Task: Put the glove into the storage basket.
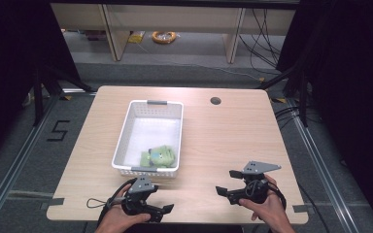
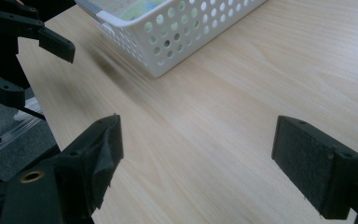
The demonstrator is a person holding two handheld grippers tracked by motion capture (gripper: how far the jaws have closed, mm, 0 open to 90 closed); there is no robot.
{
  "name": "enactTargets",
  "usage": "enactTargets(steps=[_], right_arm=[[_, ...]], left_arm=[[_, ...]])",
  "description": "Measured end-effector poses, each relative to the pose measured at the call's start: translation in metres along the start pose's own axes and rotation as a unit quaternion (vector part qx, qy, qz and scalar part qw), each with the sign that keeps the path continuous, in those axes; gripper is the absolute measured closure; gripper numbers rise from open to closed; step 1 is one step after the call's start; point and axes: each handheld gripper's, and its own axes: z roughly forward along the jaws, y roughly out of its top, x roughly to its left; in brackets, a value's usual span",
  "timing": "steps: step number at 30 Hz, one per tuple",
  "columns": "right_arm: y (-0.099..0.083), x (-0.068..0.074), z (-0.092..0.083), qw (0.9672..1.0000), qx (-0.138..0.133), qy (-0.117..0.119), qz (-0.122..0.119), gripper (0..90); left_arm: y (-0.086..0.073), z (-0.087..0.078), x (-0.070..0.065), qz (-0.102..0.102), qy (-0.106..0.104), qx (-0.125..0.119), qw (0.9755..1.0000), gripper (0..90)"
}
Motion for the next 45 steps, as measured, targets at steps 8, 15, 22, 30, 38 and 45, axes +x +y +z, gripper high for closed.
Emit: enactTargets(steps=[8,15,22,30,38,45], right_arm=[[-0.014,0.005,-0.003,0.9997,0.001,0.007,0.022,17.3],[-0.031,0.015,-0.002,0.9999,0.011,-0.004,0.009,17.1],[-0.042,0.022,-0.002,0.9998,0.018,-0.006,-0.009,16.9],[-0.054,0.021,-0.005,0.9996,0.025,-0.006,-0.006,16.9],[-0.055,0.02,-0.002,0.9993,0.035,0.005,-0.011,16.9],[-0.056,0.02,0.0,0.9994,0.032,-0.001,-0.015,17.0]], left_arm=[[-0.008,0.0,0.001,0.003,0.006,0.0,1.0,15.7],[-0.02,0.003,-0.001,0.003,0.008,0.007,0.9999,15.7],[-0.027,0.003,-0.002,0.02,0.013,0.012,0.9996,15.7],[-0.034,0.002,0.001,0.009,0.024,0.012,0.9996,15.7],[-0.035,0.003,0.003,0.019,0.024,0.02,0.9993,15.7],[-0.035,0.004,0.003,0.019,0.023,0.019,0.9994,15.7]])
